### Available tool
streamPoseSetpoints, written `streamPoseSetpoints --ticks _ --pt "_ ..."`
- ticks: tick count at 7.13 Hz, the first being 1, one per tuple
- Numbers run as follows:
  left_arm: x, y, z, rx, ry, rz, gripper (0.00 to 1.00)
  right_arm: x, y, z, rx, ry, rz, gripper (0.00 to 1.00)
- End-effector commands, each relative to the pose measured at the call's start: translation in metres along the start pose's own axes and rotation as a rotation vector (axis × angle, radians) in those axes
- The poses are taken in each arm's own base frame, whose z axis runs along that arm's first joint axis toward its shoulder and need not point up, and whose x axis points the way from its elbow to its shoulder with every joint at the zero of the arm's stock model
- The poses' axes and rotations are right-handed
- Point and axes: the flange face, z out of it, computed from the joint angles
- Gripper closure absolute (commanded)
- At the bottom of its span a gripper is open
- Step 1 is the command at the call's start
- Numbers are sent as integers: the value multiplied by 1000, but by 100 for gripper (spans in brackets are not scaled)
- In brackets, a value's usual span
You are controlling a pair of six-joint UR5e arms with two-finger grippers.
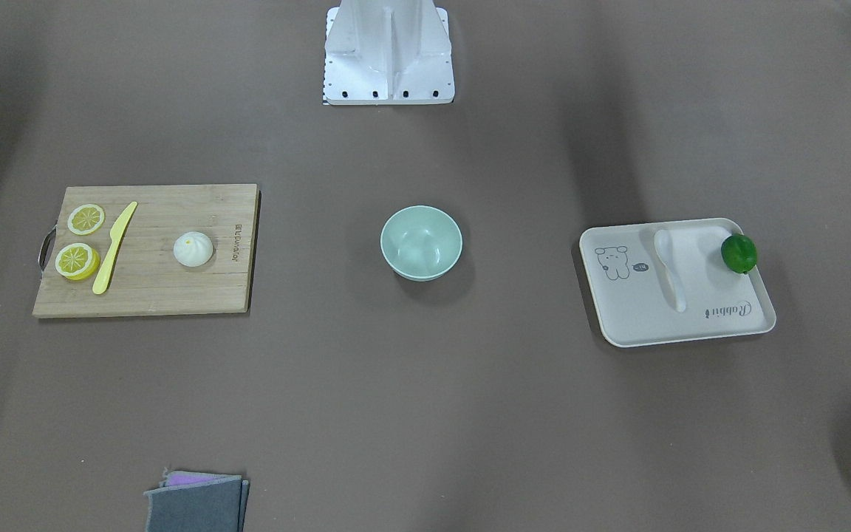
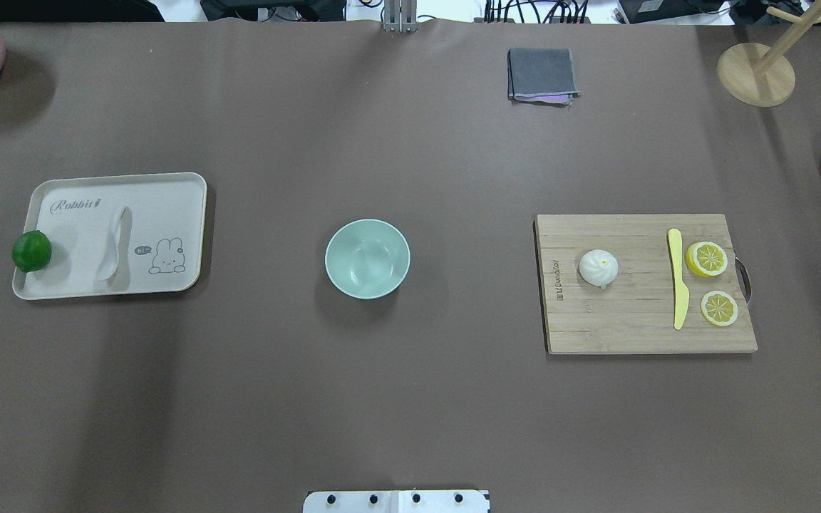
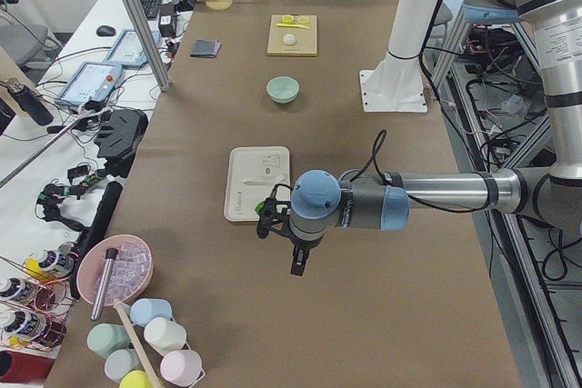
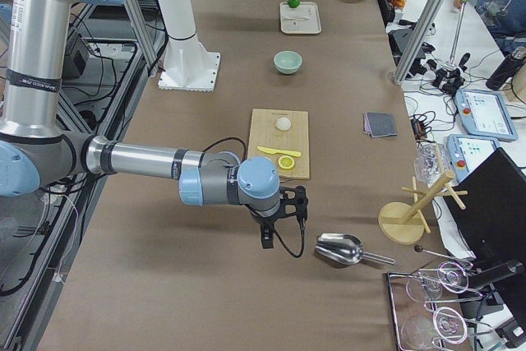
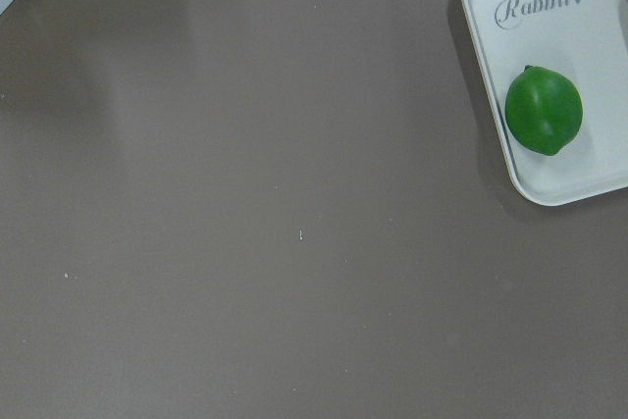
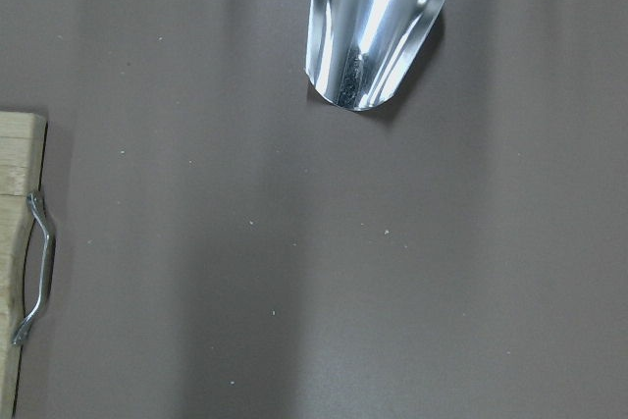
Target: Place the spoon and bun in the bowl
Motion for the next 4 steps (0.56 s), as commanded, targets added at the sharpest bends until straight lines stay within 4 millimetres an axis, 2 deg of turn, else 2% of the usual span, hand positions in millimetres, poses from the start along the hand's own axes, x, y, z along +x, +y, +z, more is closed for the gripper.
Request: streamPoseSetpoints --ticks 1,4 --pt "3 -12 -4 12 -4 20 2 1 1 1 -4 8 -3 0" --pt "11 -30 -11 51 -9 72 2 -1 1 1 -3 -3 -79 0"
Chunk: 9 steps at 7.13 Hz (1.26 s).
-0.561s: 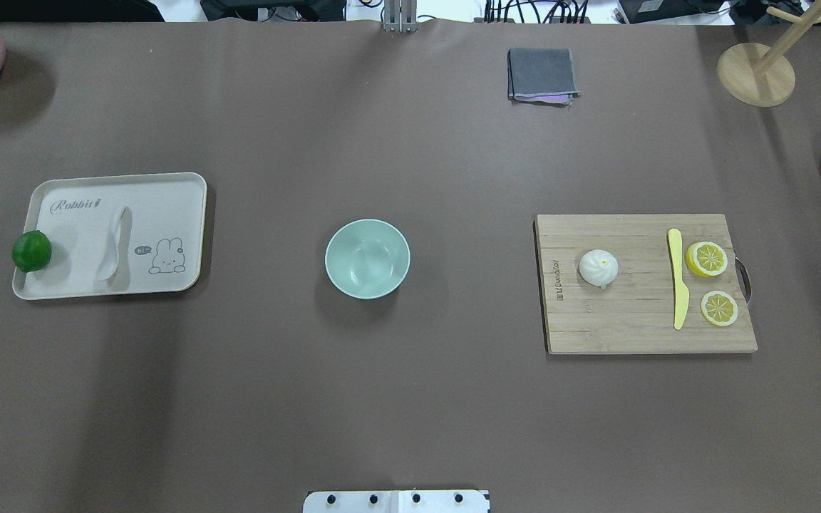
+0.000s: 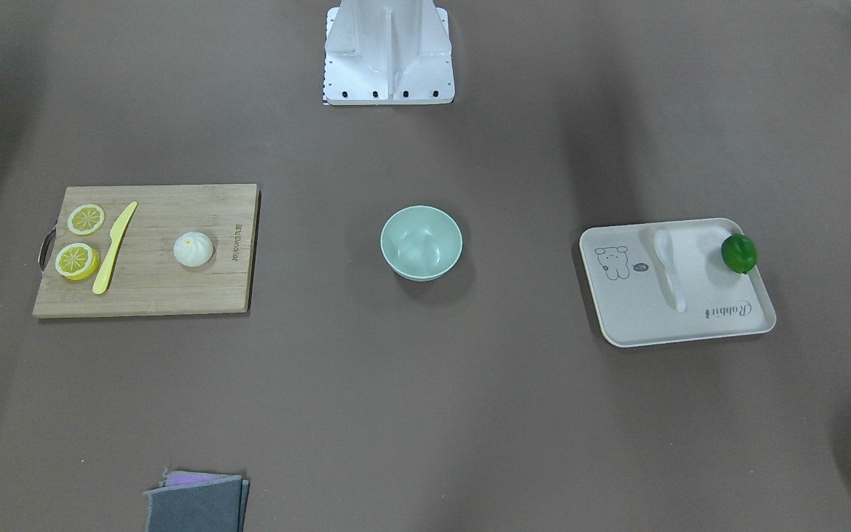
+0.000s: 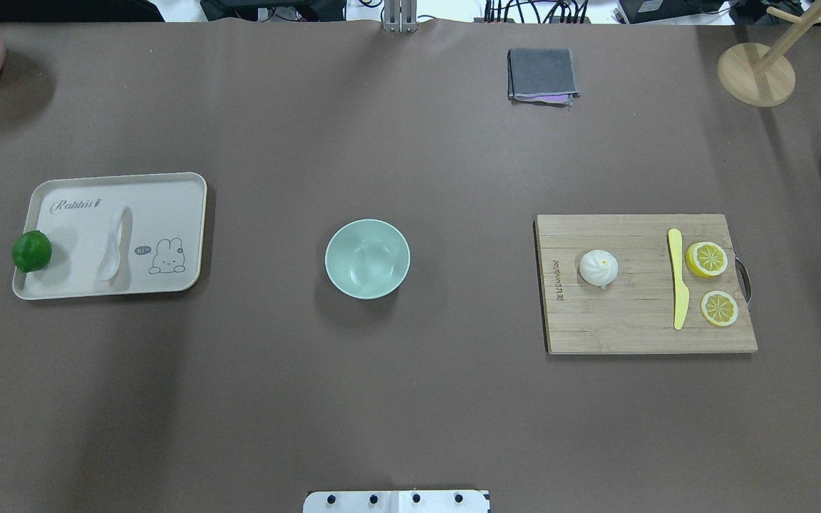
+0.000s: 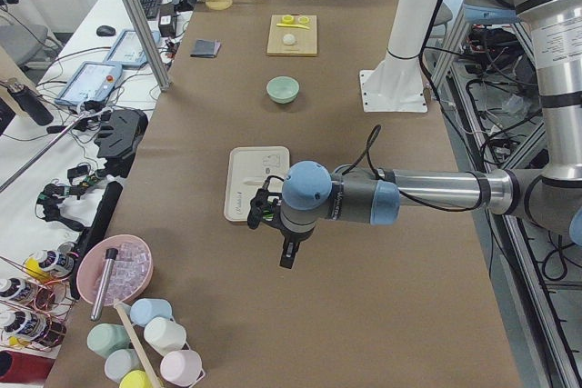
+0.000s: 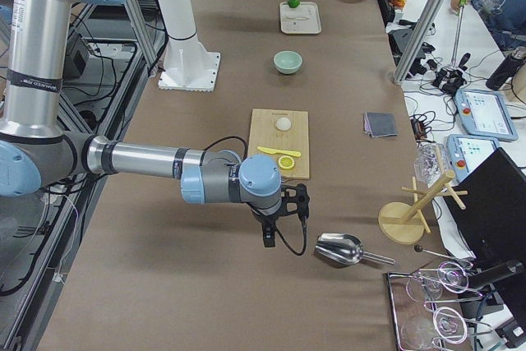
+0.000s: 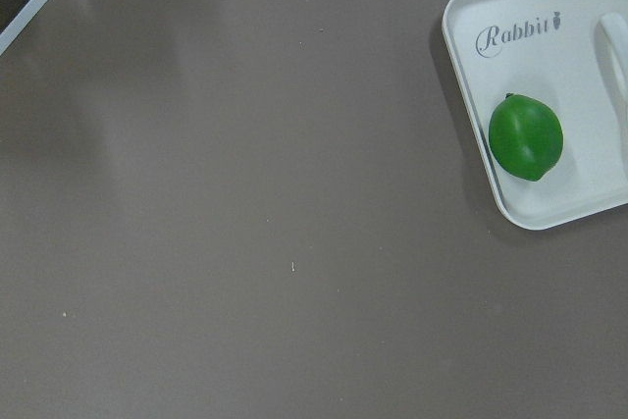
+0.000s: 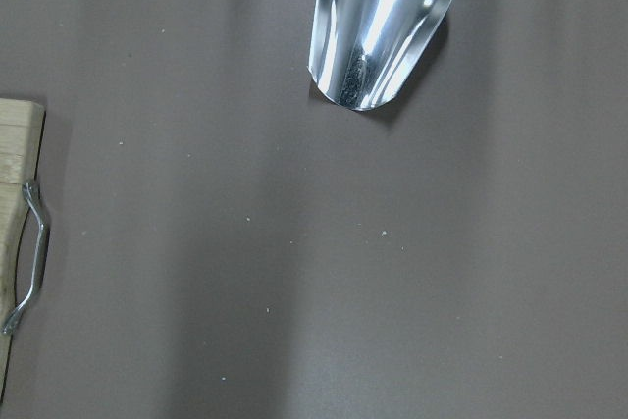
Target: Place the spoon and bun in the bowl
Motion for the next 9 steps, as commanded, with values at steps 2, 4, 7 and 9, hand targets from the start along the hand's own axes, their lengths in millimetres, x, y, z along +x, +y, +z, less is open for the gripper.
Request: streamPoseSetpoints --ticks 2,4,7,9 --pt "-13 -5 11 57 1 76 2 -7 -5 -1 3 -18 -33 0" --pt "-22 -4 18 63 -10 78 2 -9 -10 -3 10 -17 -32 0" --pt "-16 -2 13 99 -10 128 2 -16 -12 -11 60 -18 -79 0" --pt "-26 3 21 85 -11 112 2 -17 -12 -11 60 -17 -83 0"
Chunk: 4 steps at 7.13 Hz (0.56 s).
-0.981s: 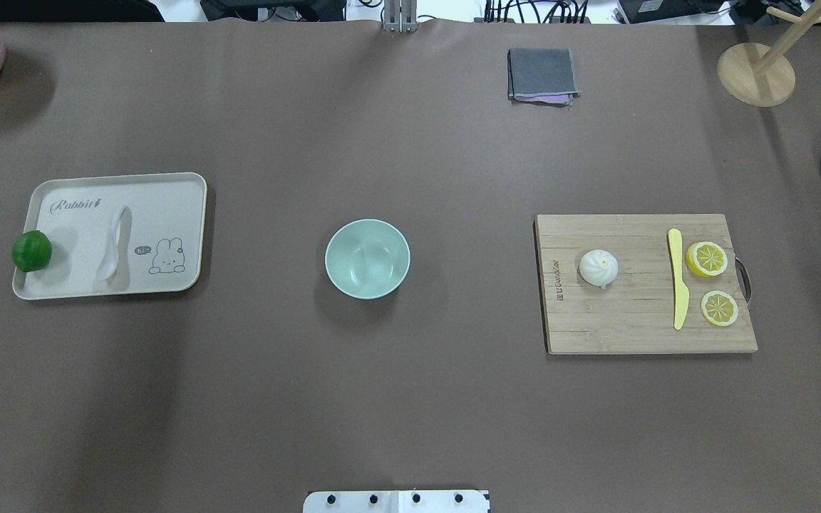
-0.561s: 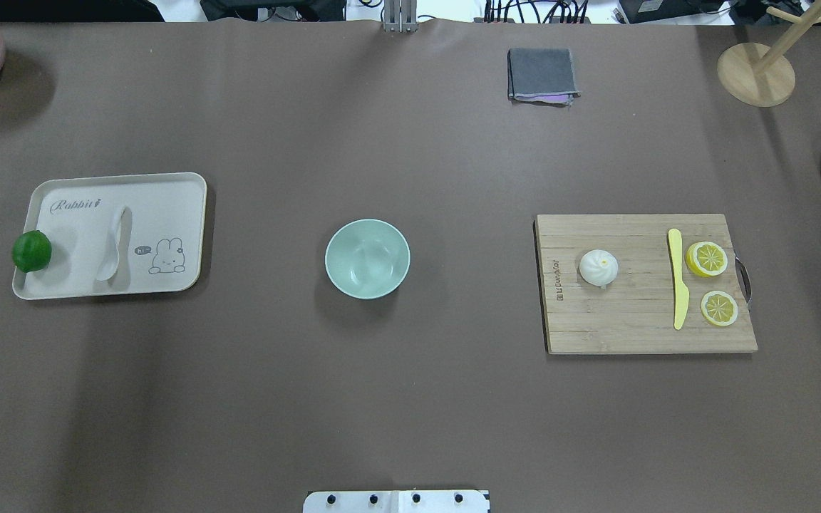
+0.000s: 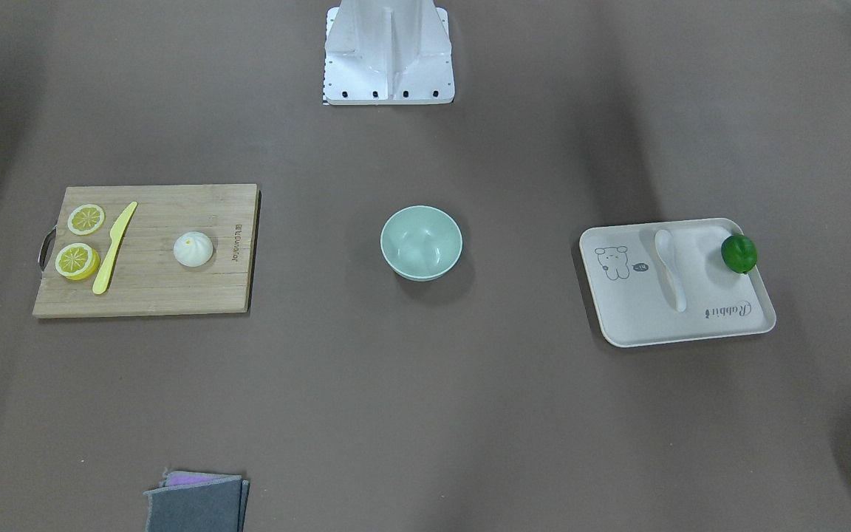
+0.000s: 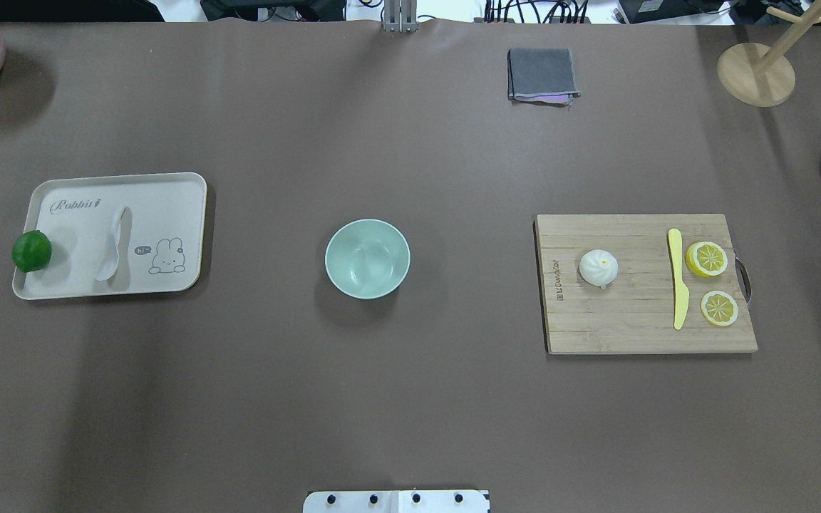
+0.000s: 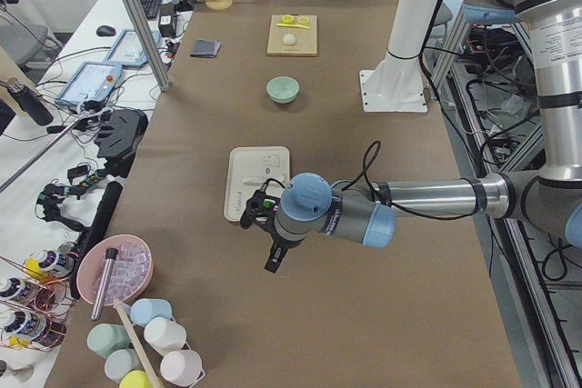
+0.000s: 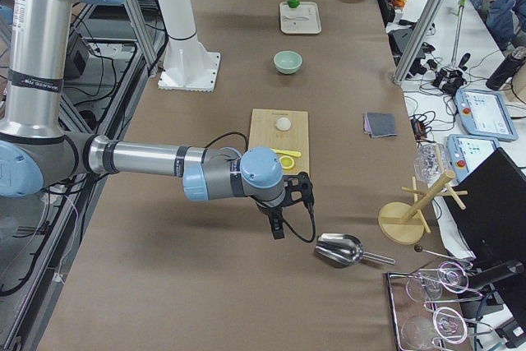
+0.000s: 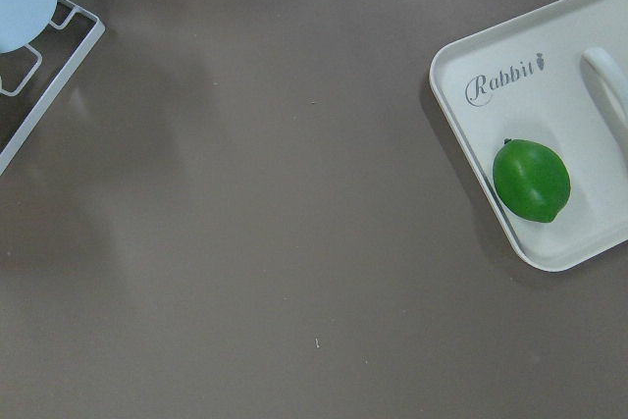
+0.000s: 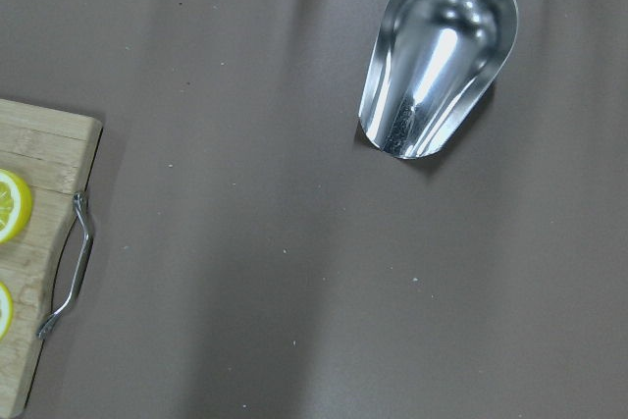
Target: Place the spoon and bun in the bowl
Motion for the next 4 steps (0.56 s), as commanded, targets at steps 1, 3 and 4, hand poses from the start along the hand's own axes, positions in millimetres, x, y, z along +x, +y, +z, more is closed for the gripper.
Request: streamPoseSetpoints --ticks 1,3,4 --pt "-4 10 3 -2 4 -14 2 14 5 12 -24 -1 31 0" --pt "-8 12 7 -7 0 -19 2 25 6 22 8 0 -6 0" --pt "-10 13 8 -10 2 -24 2 26 6 23 30 0 -31 0"
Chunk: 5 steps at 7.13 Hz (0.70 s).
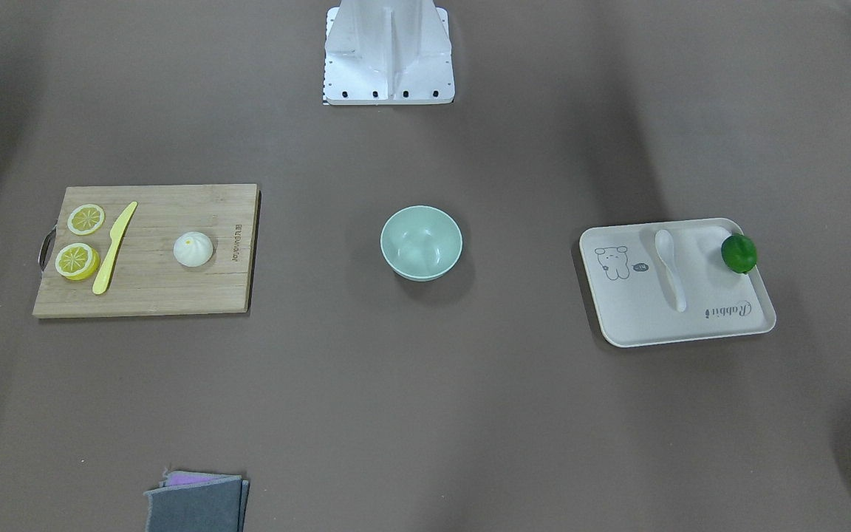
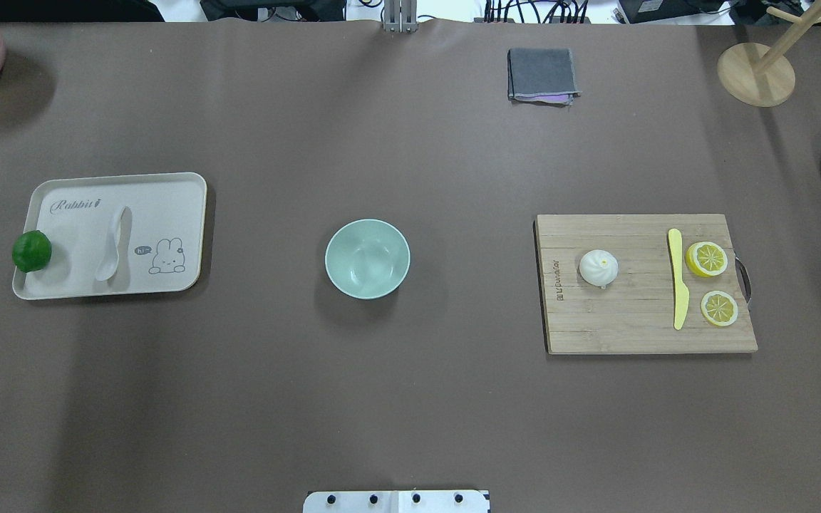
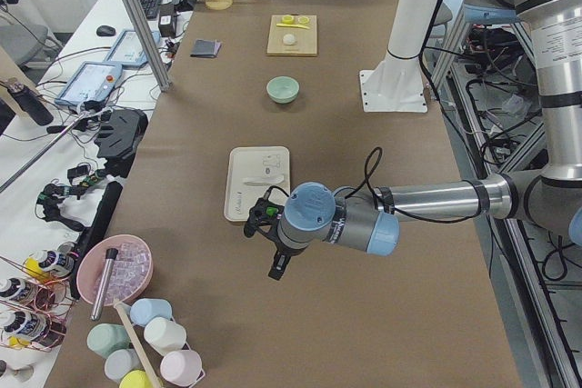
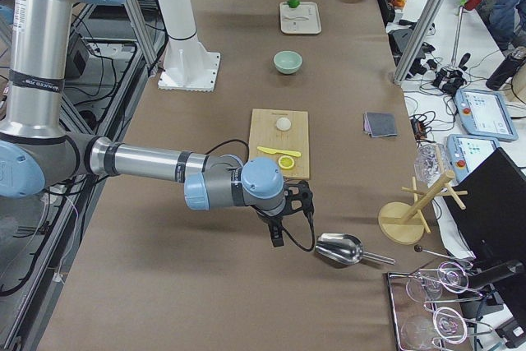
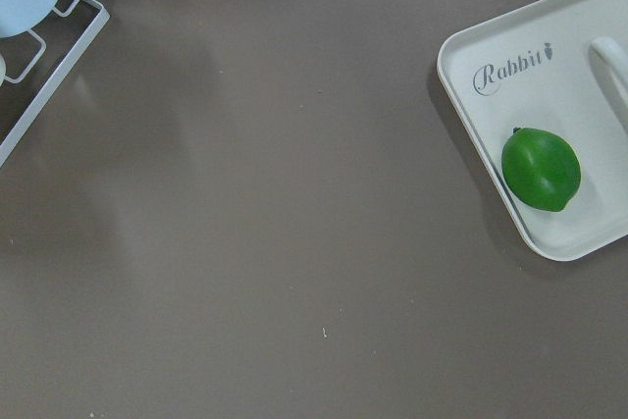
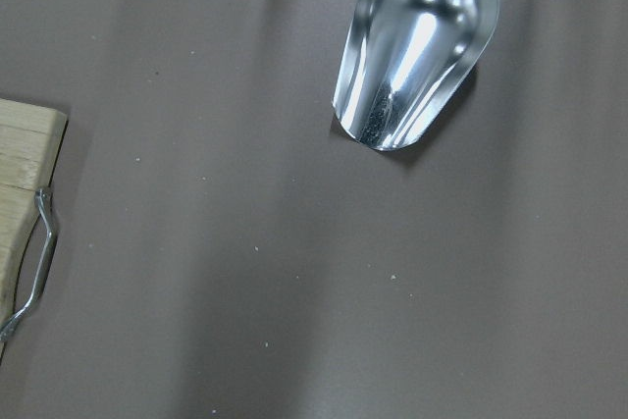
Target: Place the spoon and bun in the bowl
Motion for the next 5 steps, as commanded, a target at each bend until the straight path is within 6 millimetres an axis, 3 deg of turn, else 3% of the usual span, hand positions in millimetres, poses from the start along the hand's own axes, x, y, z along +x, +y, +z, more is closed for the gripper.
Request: streamPoseSetpoints --ticks 1,4,5 --pt "-2 2 3 -6 0 -7 2 3 3 3 28 -1 -32 0" --pt "4 -7 -3 9 1 8 2 -8 1 0 47 -80 -52 0" --pt "8 -27 -7 26 1 -112 2 -17 -2 -3 74 -137 -77 0"
